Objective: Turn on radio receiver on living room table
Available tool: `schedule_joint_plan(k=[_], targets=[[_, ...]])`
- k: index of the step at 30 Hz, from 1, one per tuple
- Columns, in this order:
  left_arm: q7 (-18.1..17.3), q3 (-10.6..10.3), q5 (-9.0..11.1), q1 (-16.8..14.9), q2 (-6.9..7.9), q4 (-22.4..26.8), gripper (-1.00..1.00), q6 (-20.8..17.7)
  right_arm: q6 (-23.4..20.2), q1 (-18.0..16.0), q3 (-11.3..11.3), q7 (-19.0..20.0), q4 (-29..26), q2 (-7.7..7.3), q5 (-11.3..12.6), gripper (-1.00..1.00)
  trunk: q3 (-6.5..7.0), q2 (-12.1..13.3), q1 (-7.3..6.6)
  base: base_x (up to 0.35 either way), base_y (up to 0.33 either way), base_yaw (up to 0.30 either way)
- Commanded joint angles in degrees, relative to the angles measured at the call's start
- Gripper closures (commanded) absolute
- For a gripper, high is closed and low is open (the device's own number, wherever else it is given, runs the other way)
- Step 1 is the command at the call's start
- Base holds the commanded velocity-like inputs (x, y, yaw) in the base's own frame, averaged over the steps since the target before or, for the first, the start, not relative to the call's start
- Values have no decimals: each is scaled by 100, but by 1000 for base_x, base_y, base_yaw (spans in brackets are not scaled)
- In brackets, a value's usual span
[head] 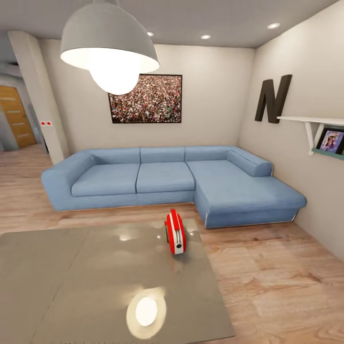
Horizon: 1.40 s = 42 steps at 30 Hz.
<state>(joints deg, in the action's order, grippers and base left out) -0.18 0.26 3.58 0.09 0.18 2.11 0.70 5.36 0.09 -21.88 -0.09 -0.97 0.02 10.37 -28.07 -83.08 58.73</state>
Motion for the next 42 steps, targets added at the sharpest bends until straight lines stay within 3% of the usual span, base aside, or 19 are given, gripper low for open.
schedule_joint_plan(k=[1, 11, 28, 42], targets=[[0, 0, 1, 0, 0, 0, -100, 0, 0, 0, 0, 0, 0, -1, 0, -100, -2, 0, 0, 0, 0, 272], [0, 0, 2, 0, 6, 0, -100, 0, 0, 0, 0, 0, 0, 1, -6, -100, -22, 0, 0, 2, -12, 251], [0, 0, 2, 0, 0, 0, -100, 0, 1, 0, 0, 0, 0, -2, -18, -100, -23, 0, 0, 164, -206, 11], [12, -1, 5, 0, -4, 0, -100, -7, 1, 0, 0, 0, 0, -2, -13, -100, -23, 0, 0, 36, -30, 0]])
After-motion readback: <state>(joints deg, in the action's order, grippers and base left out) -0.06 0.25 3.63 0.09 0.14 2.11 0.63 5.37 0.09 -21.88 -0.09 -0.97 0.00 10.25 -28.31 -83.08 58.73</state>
